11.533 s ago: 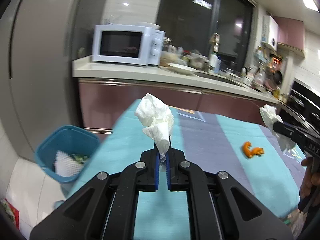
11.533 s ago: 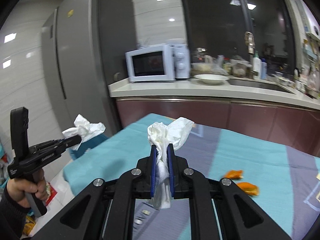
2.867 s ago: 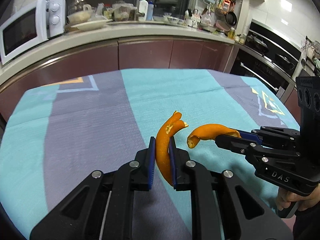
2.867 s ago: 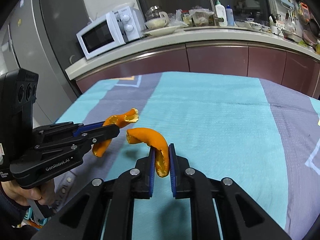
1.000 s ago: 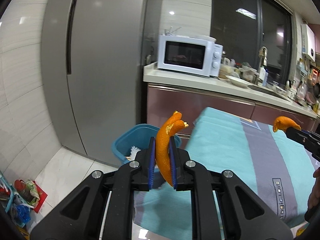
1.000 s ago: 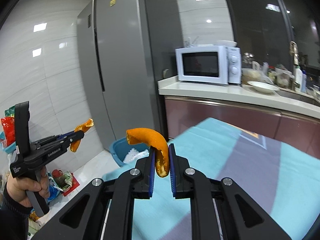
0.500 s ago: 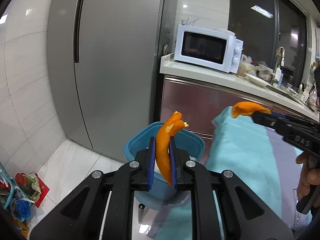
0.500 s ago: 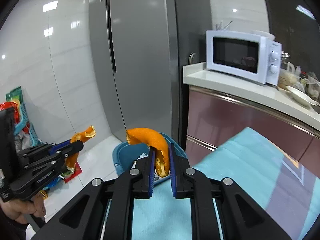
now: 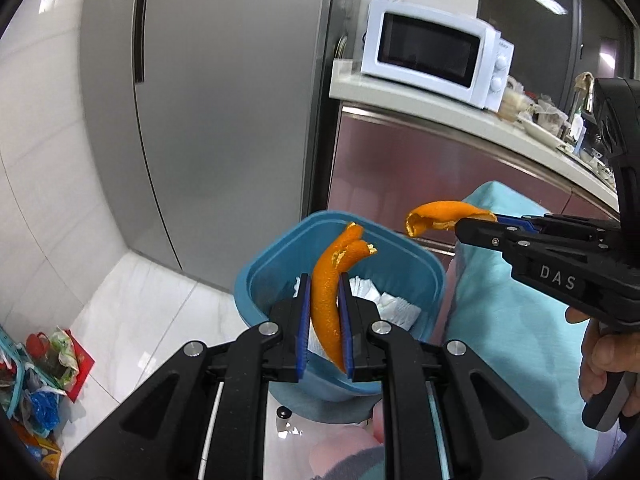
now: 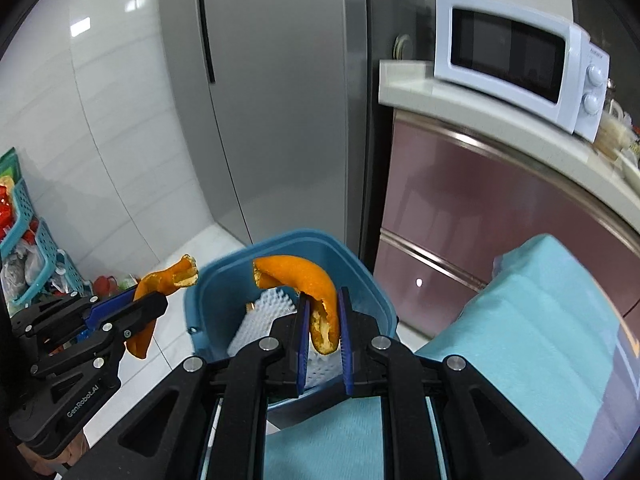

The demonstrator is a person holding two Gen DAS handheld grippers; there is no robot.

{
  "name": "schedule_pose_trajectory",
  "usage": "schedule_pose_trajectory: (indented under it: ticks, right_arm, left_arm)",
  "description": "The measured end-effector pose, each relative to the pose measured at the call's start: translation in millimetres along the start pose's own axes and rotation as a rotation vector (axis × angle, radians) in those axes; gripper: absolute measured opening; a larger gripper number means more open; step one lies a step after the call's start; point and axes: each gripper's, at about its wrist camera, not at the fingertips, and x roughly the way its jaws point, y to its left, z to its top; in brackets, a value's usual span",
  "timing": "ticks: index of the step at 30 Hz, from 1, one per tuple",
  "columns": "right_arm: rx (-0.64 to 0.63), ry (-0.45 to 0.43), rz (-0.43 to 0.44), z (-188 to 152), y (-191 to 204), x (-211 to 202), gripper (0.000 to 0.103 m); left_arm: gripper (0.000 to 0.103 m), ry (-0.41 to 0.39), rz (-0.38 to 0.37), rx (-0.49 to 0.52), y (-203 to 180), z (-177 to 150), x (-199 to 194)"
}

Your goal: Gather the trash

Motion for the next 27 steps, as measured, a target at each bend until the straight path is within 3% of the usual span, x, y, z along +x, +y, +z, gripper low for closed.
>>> schedule_pose_trajectory:
  ticks: [9,16,17,18,19,20,23,27]
  right_arm:
    - [0.013,0.137,-0.01,-1,-4,52,0.012]
    - [0.004,0.194,-0.011,1,0,70,0.015]
    - [0.004,0.195,-0.014,2,0,71,0.018]
    - [0.005,0.198,-0.013,2,0,72,0.028]
    - [0.005,0.199,-0.014,3,1,72,0.031]
    - [0.005,0.197,-0.015,3,1,72,0.031]
    - [0.012,0.18,-0.012,3,0,68,0.031]
    - [0.025,0.148,-0.012,2,-4,57,0.031]
  left_arm:
    - [0.013,0.097,0.008,-0.013,1,-3,63]
    - [0.015,0.142,0.018,-0.029,2,-7,89]
    - [0.016,0.144,0.017,-0.03,3,-9,89]
    - [0.024,0.149,0.016,-0.032,2,-9,91]
    - [0.03,0.151,0.021,-0.031,2,-9,94]
    - [0.039,0.15,0.023,-0.028,2,-9,93]
    - [0.046,0.133,0.028,-0.022,2,-9,88]
    - [0.05,0.094,0.035,-0.018,-2,-4,74]
